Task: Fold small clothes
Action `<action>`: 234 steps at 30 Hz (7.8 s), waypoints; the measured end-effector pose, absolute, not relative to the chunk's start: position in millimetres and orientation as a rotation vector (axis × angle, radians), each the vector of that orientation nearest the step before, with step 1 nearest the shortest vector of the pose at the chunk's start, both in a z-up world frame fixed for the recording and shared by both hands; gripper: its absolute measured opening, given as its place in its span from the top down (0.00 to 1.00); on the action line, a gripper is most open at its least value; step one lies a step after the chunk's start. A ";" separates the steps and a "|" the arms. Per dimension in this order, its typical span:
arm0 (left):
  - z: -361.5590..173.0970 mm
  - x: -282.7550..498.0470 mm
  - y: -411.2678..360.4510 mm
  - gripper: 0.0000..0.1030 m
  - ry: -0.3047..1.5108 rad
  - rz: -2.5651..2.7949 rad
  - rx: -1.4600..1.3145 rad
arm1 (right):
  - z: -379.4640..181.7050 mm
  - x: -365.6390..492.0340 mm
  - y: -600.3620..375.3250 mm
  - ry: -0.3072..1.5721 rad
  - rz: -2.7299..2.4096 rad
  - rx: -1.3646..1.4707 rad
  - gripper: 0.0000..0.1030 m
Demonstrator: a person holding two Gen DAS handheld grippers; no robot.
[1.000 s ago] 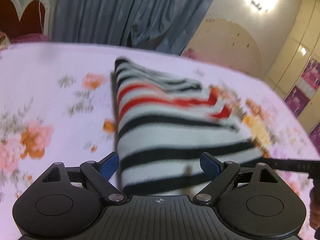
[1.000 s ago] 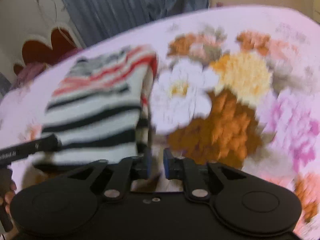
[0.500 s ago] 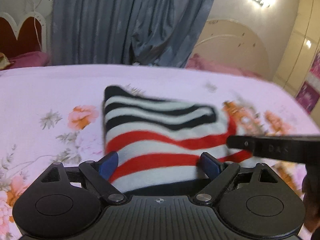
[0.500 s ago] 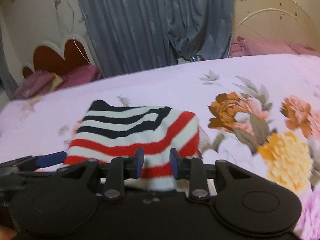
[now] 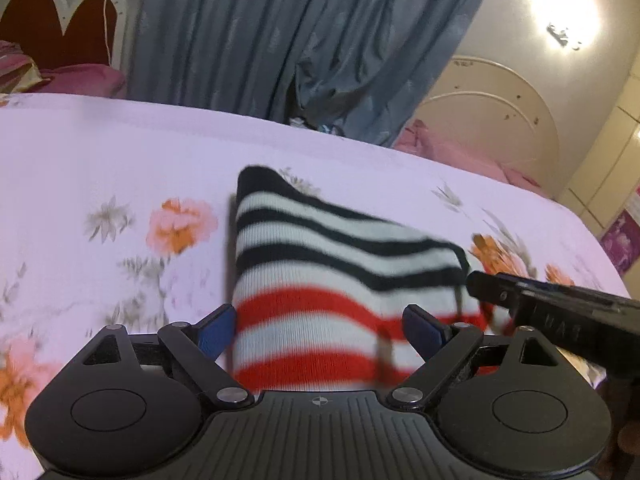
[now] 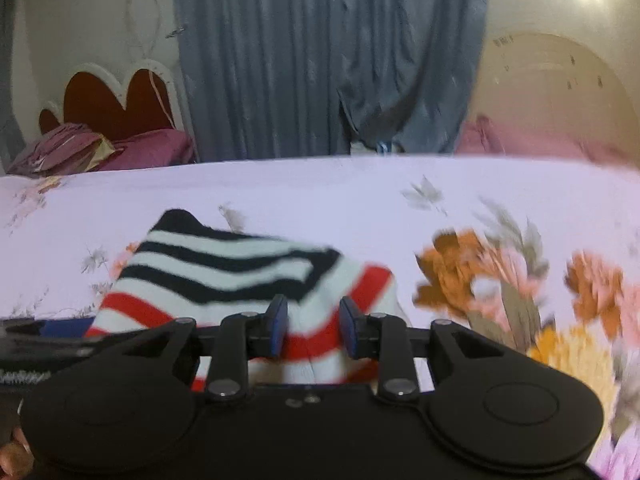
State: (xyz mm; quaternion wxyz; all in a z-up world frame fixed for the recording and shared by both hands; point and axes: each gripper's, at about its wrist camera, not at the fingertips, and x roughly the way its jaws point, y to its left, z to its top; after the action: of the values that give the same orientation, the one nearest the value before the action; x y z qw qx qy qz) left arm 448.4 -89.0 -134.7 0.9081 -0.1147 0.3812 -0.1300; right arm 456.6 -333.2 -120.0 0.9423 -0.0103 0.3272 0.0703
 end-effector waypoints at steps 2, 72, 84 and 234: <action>-135.2 458.7 -88.7 0.13 0.781 -0.253 -0.237 | -121.4 470.6 -330.8 0.664 0.128 -0.013 0.74; -154.5 344.0 -65.9 0.03 0.891 -0.295 -0.169 | -153.3 312.2 -359.6 0.798 0.100 0.023 0.76; -127.0 359.5 -70.5 0.03 0.897 -0.317 -0.196 | -120.9 334.2 -386.3 0.774 0.122 0.155 0.44; -180.9 361.2 269.8 0.00 0.898 -0.230 -0.113 | -164.5 349.7 -25.8 0.865 0.120 0.181 0.72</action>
State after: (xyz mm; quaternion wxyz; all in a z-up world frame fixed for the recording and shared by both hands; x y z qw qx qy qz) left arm 361.2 269.8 -180.9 0.8930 -0.0546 0.4327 -0.1109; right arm 349.7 -25.8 -164.5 0.9023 0.0874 0.4183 0.0579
